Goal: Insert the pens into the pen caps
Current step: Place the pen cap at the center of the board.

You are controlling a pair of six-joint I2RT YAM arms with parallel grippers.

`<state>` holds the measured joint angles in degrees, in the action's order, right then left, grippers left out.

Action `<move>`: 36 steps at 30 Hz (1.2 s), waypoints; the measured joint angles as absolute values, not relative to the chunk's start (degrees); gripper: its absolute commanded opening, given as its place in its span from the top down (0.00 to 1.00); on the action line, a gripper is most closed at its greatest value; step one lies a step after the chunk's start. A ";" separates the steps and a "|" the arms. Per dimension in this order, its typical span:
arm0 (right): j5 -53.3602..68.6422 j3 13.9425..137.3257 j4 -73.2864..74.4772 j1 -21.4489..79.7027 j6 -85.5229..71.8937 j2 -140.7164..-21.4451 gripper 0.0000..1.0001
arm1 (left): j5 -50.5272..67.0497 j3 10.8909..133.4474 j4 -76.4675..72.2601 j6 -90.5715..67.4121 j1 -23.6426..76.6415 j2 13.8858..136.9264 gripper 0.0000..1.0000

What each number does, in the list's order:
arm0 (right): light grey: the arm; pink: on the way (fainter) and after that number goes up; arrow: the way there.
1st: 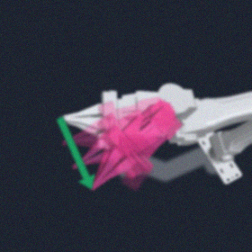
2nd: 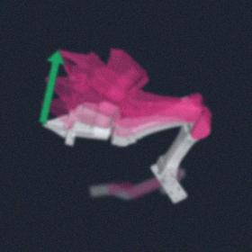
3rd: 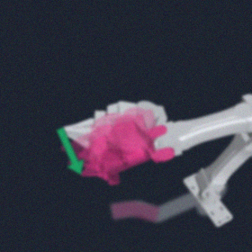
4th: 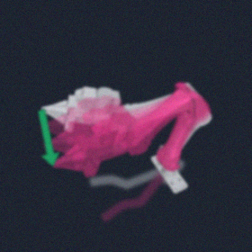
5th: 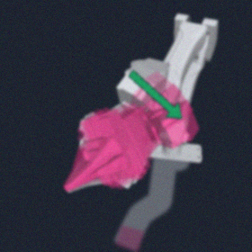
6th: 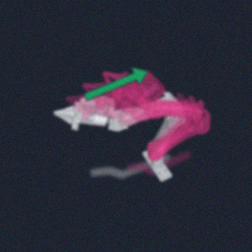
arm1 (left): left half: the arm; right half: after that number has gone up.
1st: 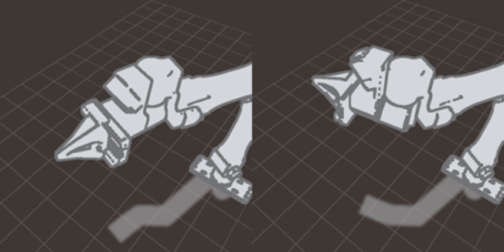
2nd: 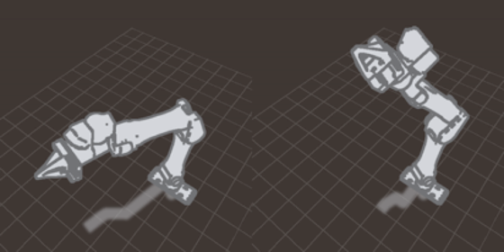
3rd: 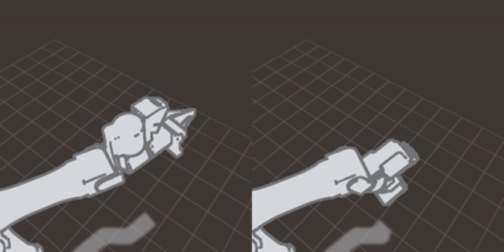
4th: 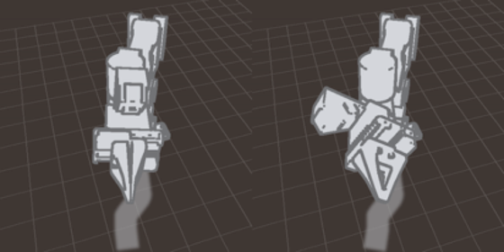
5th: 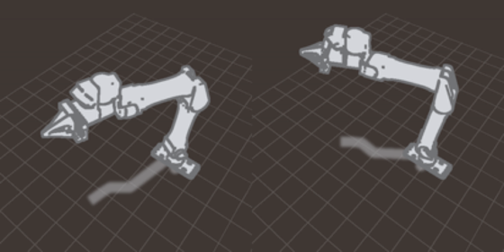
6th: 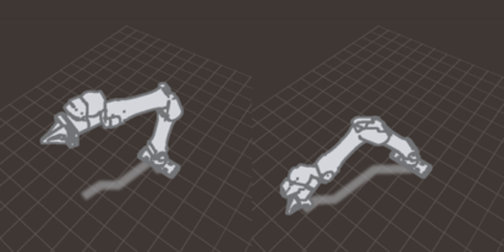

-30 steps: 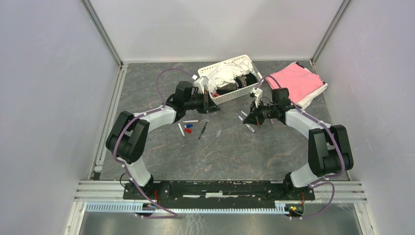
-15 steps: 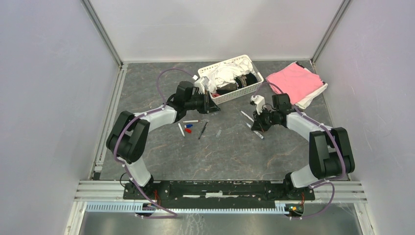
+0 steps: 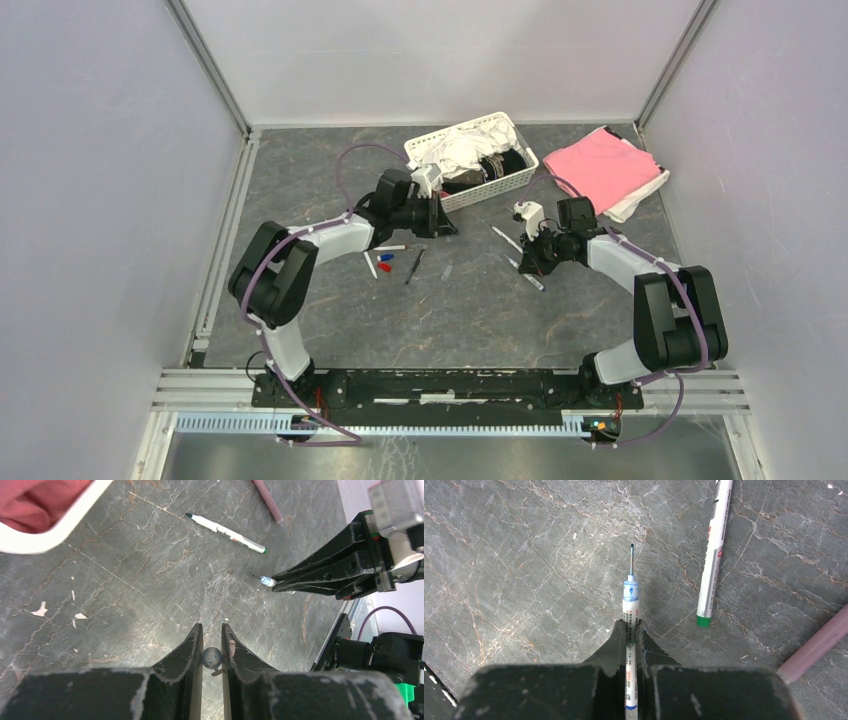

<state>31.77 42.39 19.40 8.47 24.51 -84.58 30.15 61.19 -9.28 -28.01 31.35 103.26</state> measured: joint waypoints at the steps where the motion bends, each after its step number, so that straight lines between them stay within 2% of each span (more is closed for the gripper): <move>1: 32.08 42.39 19.38 8.47 24.51 -84.58 1.00 | 29.98 61.36 -8.99 -27.99 31.68 103.55 0.94; 21: 34.74 42.39 19.35 8.47 24.36 -84.58 1.00 | 24.01 68.84 2.55 -27.73 33.69 111.35 0.92; 30: 35.20 42.39 19.35 8.47 24.34 -84.60 1.00 | 23.92 73.63 7.57 -27.68 33.89 116.97 0.81; 36: 35.94 42.39 19.33 8.47 24.32 -84.62 1.00 | 22.94 74.85 9.17 -27.55 33.89 117.43 0.69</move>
<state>35.94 42.39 19.33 8.47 24.32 -84.62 22.94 74.85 9.17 -27.55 33.89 117.43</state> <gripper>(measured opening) 0.043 0.256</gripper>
